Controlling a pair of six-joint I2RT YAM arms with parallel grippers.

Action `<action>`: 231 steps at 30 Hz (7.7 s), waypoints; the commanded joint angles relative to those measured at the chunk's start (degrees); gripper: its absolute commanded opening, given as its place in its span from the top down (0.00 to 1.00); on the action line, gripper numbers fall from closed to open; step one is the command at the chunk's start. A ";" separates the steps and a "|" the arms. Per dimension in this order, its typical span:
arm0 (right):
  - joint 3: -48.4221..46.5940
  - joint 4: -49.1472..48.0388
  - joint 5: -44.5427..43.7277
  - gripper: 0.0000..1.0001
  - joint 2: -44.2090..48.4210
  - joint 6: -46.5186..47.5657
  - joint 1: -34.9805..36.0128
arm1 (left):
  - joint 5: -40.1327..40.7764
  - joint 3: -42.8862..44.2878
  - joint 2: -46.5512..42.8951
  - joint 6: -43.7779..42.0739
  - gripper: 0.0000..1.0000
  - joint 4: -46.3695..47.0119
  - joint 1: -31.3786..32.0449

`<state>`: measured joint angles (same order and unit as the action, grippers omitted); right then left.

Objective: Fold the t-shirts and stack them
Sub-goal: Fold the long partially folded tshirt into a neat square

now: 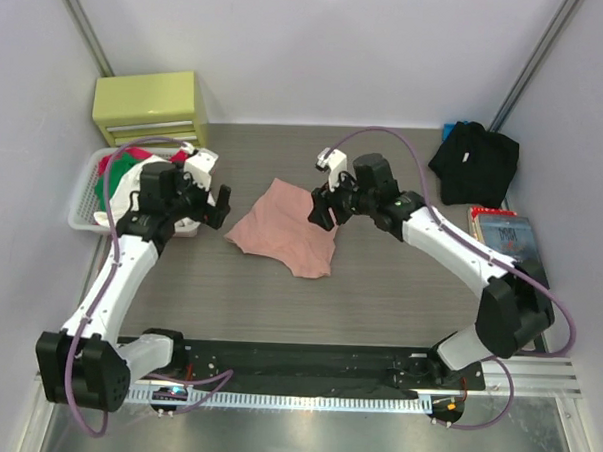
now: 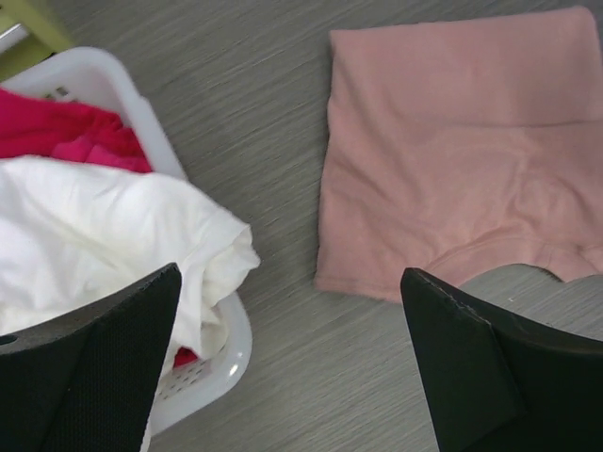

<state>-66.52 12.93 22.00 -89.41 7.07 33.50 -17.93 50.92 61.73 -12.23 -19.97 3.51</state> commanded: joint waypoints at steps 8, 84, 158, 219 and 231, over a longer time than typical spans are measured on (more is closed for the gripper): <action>-6.42 9.92 -2.67 0.99 -7.96 2.25 -4.49 | -9.20 23.59 29.46 -0.44 0.00 -20.46 13.45; -24.36 6.41 -2.75 0.99 -29.69 -2.50 -15.74 | -4.92 9.55 31.17 8.19 0.00 -5.78 20.75; -4.57 12.03 -3.10 0.99 -10.52 4.53 -6.16 | 4.05 68.53 72.30 7.22 1.00 -20.02 19.08; 10.36 13.35 -3.01 0.99 17.07 11.21 -10.79 | 7.11 31.99 26.44 -1.39 1.00 -3.43 17.68; 19.40 2.47 -15.48 0.99 32.60 4.80 -21.19 | 19.83 7.23 3.70 11.36 1.00 15.46 7.63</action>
<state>-51.42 22.37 14.57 -64.25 14.72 12.14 -10.02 65.91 77.73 -4.47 -16.84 6.98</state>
